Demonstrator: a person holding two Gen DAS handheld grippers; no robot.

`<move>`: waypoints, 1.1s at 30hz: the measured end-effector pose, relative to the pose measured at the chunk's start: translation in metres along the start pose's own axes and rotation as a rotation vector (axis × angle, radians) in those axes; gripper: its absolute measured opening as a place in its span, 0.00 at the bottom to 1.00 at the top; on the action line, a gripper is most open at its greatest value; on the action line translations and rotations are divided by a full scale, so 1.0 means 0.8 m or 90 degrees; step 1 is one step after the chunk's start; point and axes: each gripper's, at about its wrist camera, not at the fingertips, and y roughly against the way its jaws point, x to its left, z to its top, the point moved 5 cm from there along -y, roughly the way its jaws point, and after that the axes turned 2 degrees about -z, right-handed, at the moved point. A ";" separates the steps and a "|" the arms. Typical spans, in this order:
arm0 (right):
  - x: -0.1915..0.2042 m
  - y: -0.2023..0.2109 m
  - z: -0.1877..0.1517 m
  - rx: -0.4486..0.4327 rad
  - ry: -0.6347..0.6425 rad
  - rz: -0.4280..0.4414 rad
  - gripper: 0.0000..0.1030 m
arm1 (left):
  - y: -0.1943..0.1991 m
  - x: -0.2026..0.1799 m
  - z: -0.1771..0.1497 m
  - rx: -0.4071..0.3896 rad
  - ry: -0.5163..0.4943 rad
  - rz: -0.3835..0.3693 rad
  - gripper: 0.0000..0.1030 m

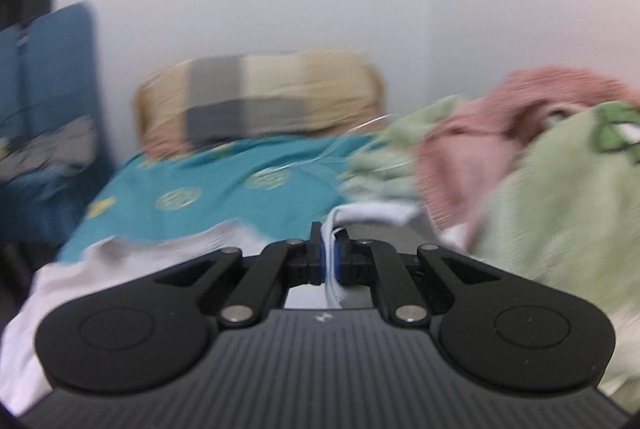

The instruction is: Fold clothes

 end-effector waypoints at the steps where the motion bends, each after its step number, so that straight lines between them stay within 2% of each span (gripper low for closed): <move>1: 0.020 0.001 -0.008 0.005 0.013 0.018 0.07 | 0.000 0.003 0.001 -0.003 -0.001 0.003 0.95; 4: 0.069 0.002 -0.030 0.025 0.037 0.077 0.08 | -0.001 0.014 0.004 -0.008 -0.010 0.025 0.95; 9: 0.117 -0.003 -0.058 0.089 0.052 0.216 0.12 | -0.010 0.019 0.002 0.001 -0.009 0.025 0.95; 11: 0.126 0.000 -0.064 0.120 0.067 0.259 0.37 | -0.014 0.017 0.001 0.002 -0.017 0.021 0.95; 12: 0.128 0.006 -0.066 0.128 0.068 0.280 0.62 | -0.016 0.015 0.001 0.001 -0.022 0.019 0.95; 13: 0.128 0.013 -0.068 0.135 0.069 0.300 0.71 | -0.018 0.012 0.000 0.000 -0.028 0.016 0.95; 17: 0.100 0.055 -0.058 0.141 0.042 0.344 0.71 | -0.019 0.004 -0.005 0.000 -0.051 0.010 0.95; 21: 0.028 0.117 -0.050 0.140 -0.019 0.354 0.70 | -0.016 -0.009 -0.013 -0.005 -0.091 0.006 0.95; 27: -0.082 0.216 -0.079 0.149 -0.046 0.288 0.71 | -0.004 -0.038 -0.036 -0.014 -0.178 -0.004 0.95; 33: -0.154 0.274 -0.122 0.165 -0.118 0.256 0.71 | 0.008 -0.060 -0.067 -0.002 -0.242 -0.023 0.94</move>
